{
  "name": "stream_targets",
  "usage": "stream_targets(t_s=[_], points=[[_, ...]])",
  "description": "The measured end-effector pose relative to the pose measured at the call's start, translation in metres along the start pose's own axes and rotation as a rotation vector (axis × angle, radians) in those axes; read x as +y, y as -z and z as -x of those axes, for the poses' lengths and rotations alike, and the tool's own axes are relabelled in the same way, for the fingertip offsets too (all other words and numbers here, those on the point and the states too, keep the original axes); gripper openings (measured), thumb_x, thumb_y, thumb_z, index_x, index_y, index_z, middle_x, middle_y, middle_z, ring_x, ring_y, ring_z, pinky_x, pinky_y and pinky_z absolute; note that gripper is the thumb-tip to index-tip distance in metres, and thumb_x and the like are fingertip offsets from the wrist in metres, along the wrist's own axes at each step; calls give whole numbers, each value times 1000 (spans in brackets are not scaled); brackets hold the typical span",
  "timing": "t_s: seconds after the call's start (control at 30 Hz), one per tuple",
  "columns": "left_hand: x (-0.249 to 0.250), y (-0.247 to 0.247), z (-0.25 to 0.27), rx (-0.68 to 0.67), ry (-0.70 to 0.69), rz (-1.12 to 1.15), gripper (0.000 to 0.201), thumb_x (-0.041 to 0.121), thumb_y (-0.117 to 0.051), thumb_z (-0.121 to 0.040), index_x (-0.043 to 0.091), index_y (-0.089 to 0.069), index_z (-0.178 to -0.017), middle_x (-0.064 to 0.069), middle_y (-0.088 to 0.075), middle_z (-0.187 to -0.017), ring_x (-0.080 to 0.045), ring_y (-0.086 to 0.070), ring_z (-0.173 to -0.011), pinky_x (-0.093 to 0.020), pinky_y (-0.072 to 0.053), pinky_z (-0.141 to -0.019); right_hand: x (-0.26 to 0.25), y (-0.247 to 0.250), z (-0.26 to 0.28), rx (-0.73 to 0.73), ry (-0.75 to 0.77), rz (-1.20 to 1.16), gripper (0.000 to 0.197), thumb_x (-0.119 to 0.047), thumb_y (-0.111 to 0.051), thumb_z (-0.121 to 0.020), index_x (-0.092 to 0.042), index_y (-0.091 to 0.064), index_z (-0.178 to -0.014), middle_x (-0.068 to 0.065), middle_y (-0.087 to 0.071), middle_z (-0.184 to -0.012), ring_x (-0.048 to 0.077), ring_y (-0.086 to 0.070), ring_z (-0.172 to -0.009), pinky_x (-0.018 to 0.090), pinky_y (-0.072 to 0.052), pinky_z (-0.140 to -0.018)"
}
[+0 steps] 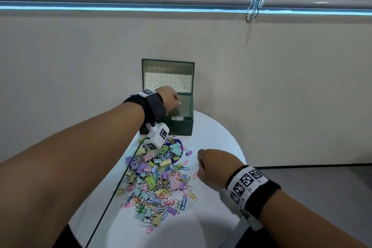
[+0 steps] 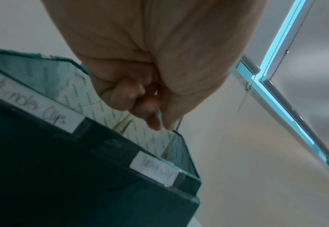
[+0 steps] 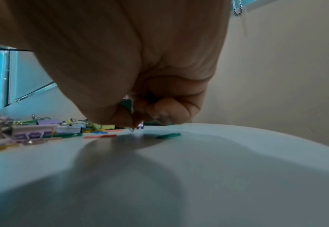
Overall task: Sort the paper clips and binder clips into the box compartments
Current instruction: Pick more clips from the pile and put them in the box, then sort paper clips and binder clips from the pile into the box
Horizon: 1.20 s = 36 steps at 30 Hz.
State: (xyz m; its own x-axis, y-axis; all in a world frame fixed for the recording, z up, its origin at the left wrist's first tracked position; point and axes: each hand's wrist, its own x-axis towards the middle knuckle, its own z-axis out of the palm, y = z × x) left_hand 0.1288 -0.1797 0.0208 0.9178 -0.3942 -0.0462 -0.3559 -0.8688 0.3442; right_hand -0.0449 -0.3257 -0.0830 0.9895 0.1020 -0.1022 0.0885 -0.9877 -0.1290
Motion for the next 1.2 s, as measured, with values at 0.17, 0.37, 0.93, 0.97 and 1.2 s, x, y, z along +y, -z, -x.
stream_targets(t_s=[0.17,0.37,0.93,0.97,1.2], points=[[-12,1,7,-53,42,238,27,-1,-50,-98,4,-63,-121,-14,-70,-104,-17,-65,-67,-22,-53,-55,-4,8,-2,70,38,-62,12,-26,-42,-96,-22,-45,-86,-3,-56,-80,18,-55,-68,34,-51,-64],[-50,24,63,135,-97,94,17,15,-57,-95,28,-69,-96,10,-70,-93,-8,-66,-82,-27,-53,-76,-20,57,-47,238,118,-140,15,-23,-41,-101,-17,-52,-93,1,-59,-84,19,-58,-70,32,-50,-64],[-124,-40,146,-73,-246,-164,32,41,-53,-96,43,-55,-127,13,-50,-119,-10,-50,-110,-32,-46,-93,-11,67,-59,118,131,60,13,-22,-52,-92,-28,-62,-94,-5,-61,-99,16,-60,-85,31,-54,-77],[-124,-42,148,-99,-288,-145,35,38,-55,-94,46,-54,-128,15,-47,-119,-7,-47,-110,-30,-46,-93,-3,59,-46,0,75,124,13,-26,-51,-91,-31,-60,-98,-6,-62,-104,15,-57,-88,32,-53,-81],[-130,-50,146,-134,-258,-147,35,44,-63,-91,59,-56,-122,16,-22,-144,-6,-44,-115,-34,-45,-101,18,18,-3,-145,-2,153,19,-43,-54,-95,-26,-59,-103,-3,-59,-97,18,-57,-86,28,-43,-70]])
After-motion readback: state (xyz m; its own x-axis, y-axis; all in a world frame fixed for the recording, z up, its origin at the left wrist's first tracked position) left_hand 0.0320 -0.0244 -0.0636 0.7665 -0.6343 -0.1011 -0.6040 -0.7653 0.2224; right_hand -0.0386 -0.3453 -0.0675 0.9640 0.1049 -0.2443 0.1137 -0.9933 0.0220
